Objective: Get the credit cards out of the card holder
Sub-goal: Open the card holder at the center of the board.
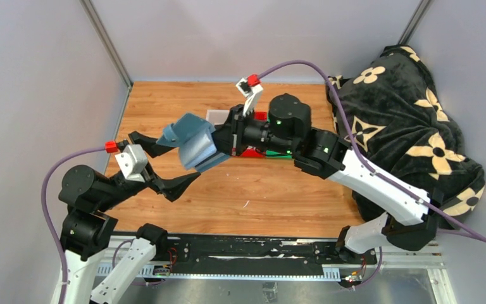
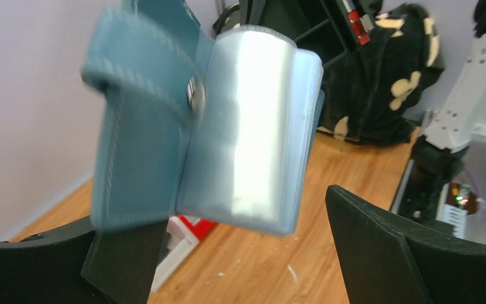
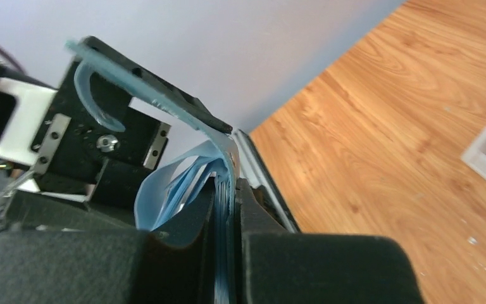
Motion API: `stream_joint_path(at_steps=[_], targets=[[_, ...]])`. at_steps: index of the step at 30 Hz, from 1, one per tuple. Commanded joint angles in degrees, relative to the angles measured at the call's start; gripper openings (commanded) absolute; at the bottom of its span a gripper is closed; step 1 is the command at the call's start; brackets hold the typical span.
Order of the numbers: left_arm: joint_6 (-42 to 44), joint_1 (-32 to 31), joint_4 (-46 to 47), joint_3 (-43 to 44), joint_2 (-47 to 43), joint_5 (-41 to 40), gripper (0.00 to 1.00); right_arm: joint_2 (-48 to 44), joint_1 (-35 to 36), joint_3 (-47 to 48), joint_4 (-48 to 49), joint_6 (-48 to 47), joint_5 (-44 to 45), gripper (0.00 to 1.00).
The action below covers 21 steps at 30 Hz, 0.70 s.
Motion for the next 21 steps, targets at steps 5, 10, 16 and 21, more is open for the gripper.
stream_joint_path(at_steps=[5,10,16,21], targets=[[11.6,0.0,9.1,-8.5,-4.8,-7.3,1.00,7.7,6.1,11.2,-18.2,-5.3,17.9,0.00],[16.5,0.0,9.2,-11.3,-6.6,-9.9,0.95,9.4,7.0,14.0,-19.8,-5.1,18.9,0.00],[20.2,0.0,10.0,-12.5,-7.5,-15.5,0.81,11.0,7.0,15.6,-22.1,-5.3,18.6,0.00],[20.0,0.0,10.7,-10.7,-7.6,-18.9,0.56,10.0,7.0,14.0,-22.7,-7.5,16.0,0.00]])
